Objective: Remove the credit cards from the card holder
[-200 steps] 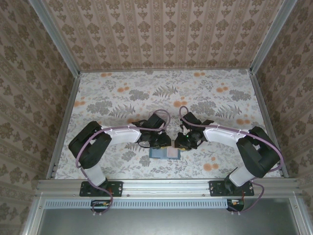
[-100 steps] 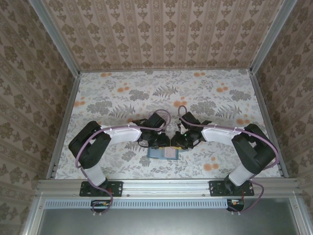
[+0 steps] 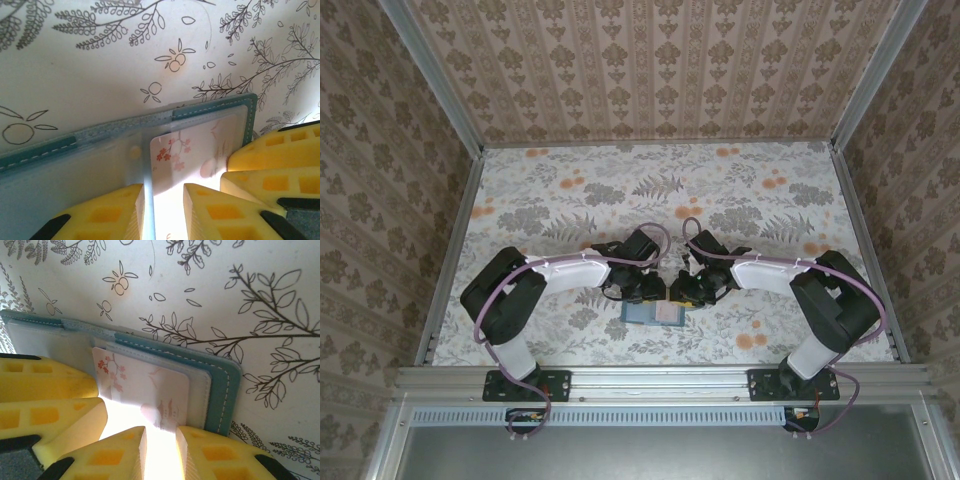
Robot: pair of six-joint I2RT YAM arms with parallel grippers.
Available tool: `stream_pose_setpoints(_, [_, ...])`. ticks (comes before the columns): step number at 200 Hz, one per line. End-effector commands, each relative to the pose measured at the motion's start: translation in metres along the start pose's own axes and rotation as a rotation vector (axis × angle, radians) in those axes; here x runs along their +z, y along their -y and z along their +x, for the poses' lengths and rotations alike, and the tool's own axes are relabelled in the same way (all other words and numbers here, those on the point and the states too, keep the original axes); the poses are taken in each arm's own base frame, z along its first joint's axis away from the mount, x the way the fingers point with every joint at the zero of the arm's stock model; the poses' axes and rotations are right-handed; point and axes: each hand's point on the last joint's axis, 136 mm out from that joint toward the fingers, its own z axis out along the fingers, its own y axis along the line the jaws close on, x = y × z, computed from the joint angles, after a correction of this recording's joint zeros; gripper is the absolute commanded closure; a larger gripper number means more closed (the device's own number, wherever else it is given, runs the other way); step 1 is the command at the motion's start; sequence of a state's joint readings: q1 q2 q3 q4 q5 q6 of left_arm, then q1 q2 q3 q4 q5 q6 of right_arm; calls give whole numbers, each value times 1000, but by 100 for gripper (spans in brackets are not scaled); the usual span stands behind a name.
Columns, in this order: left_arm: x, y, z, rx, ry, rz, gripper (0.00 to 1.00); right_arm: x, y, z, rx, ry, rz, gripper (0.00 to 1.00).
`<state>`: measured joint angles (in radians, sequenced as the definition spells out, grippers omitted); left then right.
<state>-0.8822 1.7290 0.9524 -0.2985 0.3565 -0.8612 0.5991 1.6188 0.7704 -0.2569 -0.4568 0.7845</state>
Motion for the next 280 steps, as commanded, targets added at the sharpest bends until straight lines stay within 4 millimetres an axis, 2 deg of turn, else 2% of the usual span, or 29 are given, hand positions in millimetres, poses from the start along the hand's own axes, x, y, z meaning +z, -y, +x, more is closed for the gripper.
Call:
stream_pose_setpoints(1, [8,2,-1,-19,-8,40,72,8,27,12,31,-44,88,75])
stream_pose_setpoints(22, [14,1,3,-33,-25,54,76,8,29,13,30,-42,95,75])
stream_pose_setpoints(75, [8,-10,4,-31,-11,-6,76,8,30,15,35,-44,97,75])
stream_pose_setpoints(108, [9,-9,5,-37,-11,16,85,10,32,15,37,-46,99,76])
stream_pose_setpoints(137, [1,-12,3,-37,7,-2,91,8,37,14,35,-33,125,76])
stream_pose_setpoints(175, [-7,-17,4,-30,18,-22,94,1,55,15,16,-21,230,76])
stream_pose_setpoints(244, [-17,-21,5,-4,13,-61,96,-2,50,15,12,-18,215,70])
stream_pose_setpoints(280, [-28,-26,4,-1,37,-106,96,-1,51,16,12,-23,214,70])
